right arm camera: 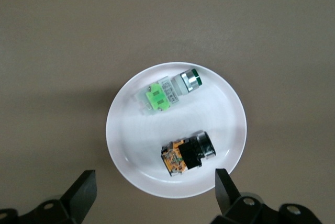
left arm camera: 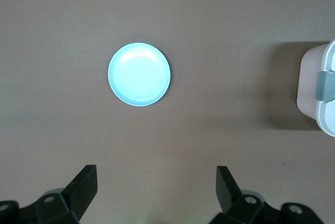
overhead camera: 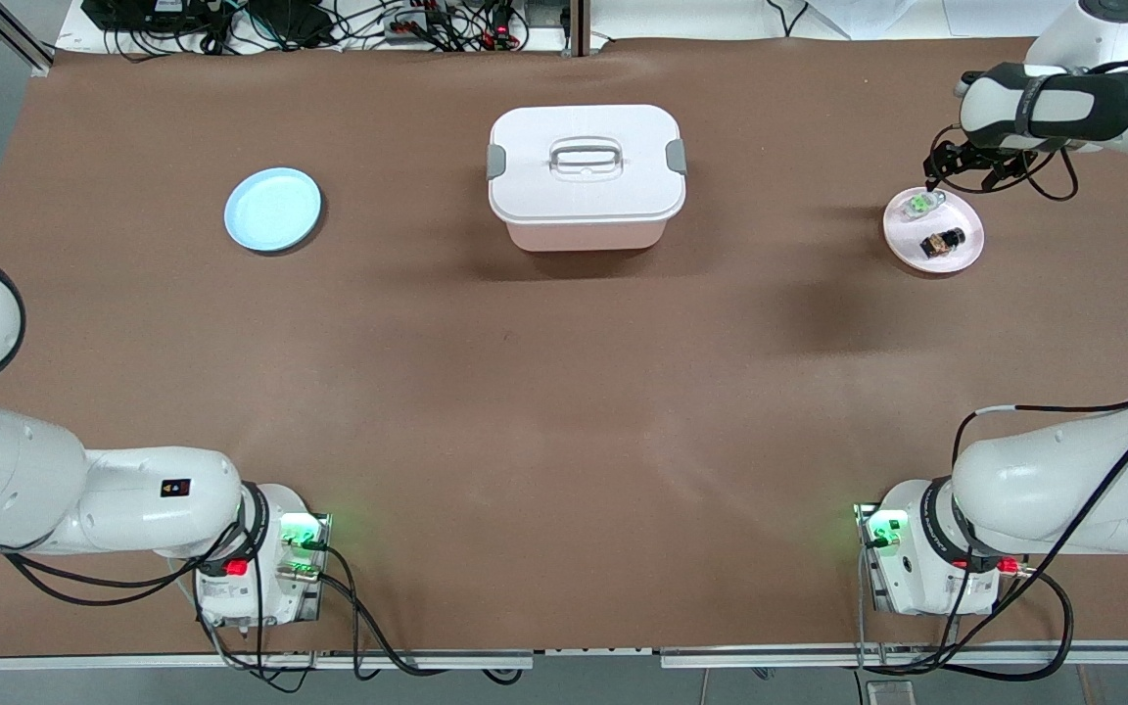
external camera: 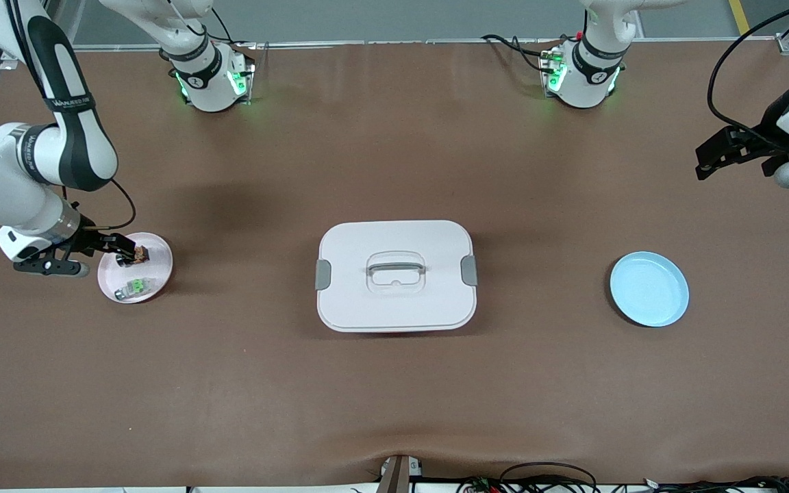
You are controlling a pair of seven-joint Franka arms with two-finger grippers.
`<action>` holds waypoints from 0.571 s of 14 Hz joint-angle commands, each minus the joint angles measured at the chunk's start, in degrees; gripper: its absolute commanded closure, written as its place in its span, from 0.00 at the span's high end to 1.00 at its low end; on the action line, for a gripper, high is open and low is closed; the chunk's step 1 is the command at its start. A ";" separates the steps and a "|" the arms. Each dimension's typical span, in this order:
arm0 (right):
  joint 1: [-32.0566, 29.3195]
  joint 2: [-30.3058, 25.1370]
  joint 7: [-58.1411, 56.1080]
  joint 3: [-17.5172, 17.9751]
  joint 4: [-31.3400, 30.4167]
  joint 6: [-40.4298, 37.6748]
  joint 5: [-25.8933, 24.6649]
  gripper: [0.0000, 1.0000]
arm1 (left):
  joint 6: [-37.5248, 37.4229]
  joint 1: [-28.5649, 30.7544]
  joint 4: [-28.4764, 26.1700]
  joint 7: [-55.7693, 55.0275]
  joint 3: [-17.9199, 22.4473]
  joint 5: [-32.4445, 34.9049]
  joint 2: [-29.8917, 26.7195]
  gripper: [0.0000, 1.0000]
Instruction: Transfer orange switch to right arm and place
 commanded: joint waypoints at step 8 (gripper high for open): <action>0.33 -2.33 1.61 0.30 10.91 -12.63 -0.19 1.00 | -0.40 0.14 -0.84 1.13 0.11 -1.11 -1.49 1.00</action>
